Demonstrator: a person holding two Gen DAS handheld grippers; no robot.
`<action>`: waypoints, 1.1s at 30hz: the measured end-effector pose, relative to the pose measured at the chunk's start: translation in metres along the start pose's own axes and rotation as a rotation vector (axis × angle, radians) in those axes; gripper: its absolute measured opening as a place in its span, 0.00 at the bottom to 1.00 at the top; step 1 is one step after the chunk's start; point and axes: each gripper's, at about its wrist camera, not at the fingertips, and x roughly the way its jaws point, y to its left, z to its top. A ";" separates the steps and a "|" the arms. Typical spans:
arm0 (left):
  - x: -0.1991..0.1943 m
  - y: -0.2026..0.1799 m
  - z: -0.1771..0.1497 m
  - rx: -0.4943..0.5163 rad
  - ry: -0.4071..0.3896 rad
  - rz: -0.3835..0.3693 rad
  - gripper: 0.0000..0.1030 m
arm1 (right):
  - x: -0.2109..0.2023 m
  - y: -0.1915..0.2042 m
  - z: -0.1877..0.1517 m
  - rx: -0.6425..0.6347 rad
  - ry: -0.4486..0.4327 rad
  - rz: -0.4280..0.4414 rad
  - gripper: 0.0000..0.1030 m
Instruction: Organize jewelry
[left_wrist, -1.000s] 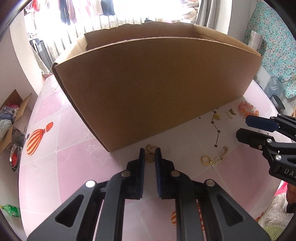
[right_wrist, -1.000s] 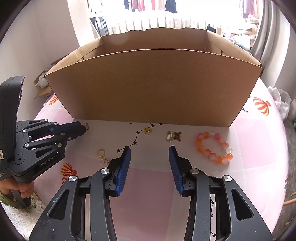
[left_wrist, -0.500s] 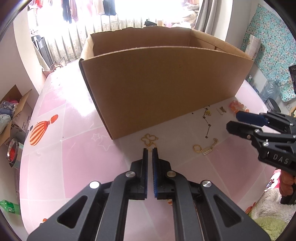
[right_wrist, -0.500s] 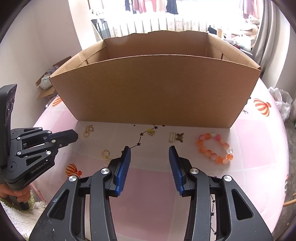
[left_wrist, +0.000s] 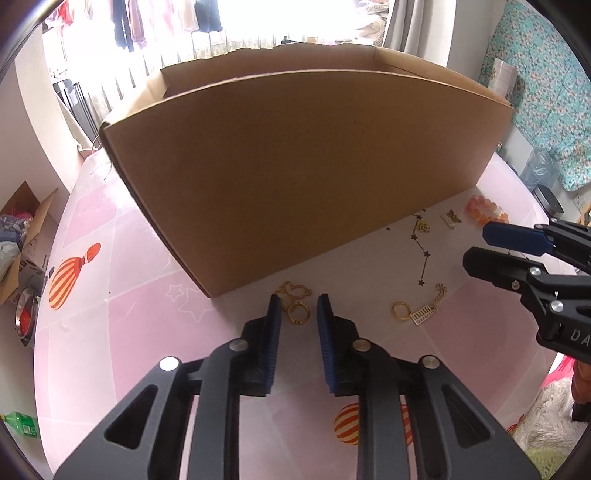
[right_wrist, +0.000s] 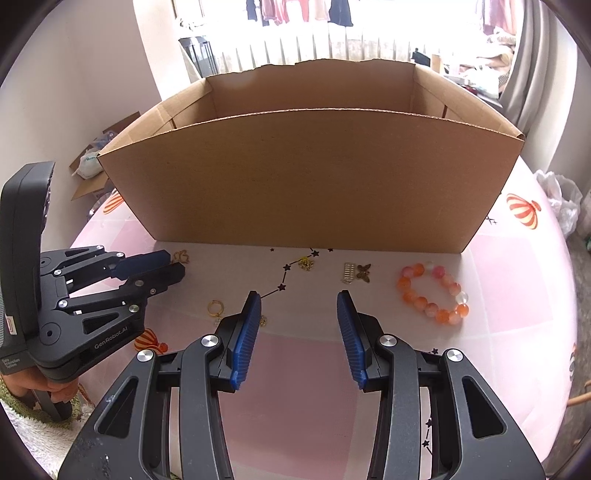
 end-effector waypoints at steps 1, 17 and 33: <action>0.000 -0.004 0.000 0.007 0.000 0.001 0.12 | 0.001 0.000 0.001 0.002 0.003 0.002 0.39; -0.009 -0.002 -0.013 -0.004 0.014 0.014 0.10 | 0.005 0.014 0.006 -0.032 -0.014 0.056 0.39; -0.012 0.010 -0.025 -0.026 -0.008 0.002 0.10 | 0.029 0.052 0.005 -0.139 0.055 0.019 0.31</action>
